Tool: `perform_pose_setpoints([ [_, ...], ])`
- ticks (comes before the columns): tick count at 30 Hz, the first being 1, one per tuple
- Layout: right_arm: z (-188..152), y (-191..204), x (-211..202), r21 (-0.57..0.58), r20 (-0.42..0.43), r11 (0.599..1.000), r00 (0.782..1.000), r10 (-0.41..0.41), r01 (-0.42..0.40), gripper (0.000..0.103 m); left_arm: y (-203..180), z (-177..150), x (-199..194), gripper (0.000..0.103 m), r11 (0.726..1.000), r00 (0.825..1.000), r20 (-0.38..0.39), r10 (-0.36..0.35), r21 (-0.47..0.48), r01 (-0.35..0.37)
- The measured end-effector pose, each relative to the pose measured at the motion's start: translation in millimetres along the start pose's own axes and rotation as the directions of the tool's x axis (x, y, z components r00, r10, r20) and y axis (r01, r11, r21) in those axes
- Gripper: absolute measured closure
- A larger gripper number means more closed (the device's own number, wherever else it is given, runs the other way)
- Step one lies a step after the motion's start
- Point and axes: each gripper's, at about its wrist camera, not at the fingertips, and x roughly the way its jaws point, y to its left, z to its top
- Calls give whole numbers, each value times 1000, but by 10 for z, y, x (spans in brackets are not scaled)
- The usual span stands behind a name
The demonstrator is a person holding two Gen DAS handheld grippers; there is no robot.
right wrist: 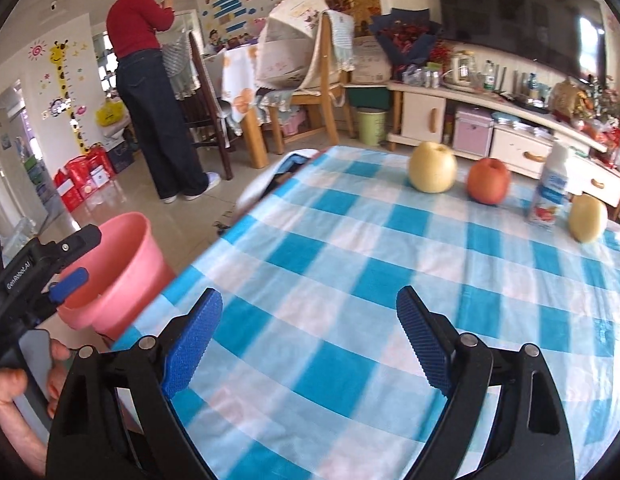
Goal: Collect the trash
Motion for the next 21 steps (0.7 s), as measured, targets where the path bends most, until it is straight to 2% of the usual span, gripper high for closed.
perform_pose_setpoints([
  [9, -158, -564, -467, 36, 81, 992, 989, -126, 123, 14, -683, -237, -70, 4, 984, 1000, -2, 4, 180, -4],
  [16, -265, -933, -768, 61, 124, 980, 973, -195, 189, 14, -1236, -425, -166, 4, 963, 999, -12, -48, 266, 49],
  [21, -284, -1157, -974, 91, 161, 971, 959, -232, 219, 14, -1653, -542, -260, 4, 938, 998, -16, -68, 339, 69],
])
